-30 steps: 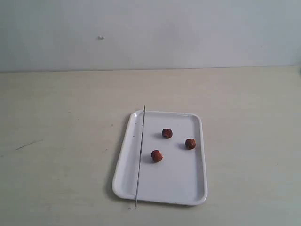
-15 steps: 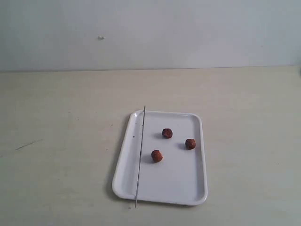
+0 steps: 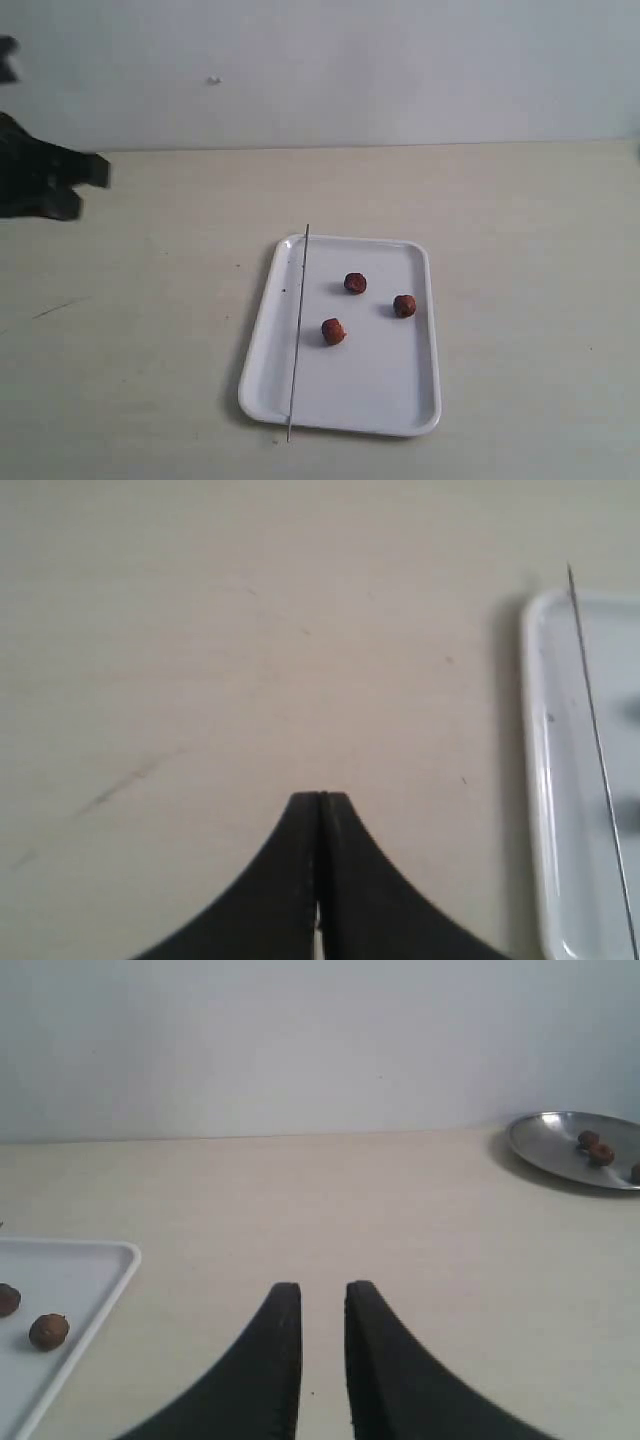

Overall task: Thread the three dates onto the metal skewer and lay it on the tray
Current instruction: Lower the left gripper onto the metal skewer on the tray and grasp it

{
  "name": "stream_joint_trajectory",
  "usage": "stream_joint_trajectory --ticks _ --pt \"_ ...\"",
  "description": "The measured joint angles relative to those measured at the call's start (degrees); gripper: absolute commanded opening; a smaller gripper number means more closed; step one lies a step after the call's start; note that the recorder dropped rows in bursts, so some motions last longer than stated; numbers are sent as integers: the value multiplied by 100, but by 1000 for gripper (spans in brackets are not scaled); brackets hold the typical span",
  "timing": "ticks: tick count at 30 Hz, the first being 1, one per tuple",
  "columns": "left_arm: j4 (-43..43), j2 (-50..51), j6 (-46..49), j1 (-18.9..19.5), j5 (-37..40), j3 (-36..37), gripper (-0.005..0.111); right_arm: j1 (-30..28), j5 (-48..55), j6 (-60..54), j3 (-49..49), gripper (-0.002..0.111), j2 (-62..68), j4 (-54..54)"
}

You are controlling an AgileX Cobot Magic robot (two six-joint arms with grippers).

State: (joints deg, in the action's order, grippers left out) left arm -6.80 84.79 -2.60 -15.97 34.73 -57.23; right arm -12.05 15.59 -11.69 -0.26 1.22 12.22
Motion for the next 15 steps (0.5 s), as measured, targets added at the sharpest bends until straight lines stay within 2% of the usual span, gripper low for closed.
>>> stream_joint_trajectory --ticks 5,9,15 --pt "-25 832 77 -1108 441 -497 1 0 0 0 0 17 0 0" --pt "41 1302 -130 -1858 965 -1112 14 0 0 0 0 17 0 0" --pt "949 2028 -1333 -2749 1280 -2064 30 0 0 0 0 17 0 0"
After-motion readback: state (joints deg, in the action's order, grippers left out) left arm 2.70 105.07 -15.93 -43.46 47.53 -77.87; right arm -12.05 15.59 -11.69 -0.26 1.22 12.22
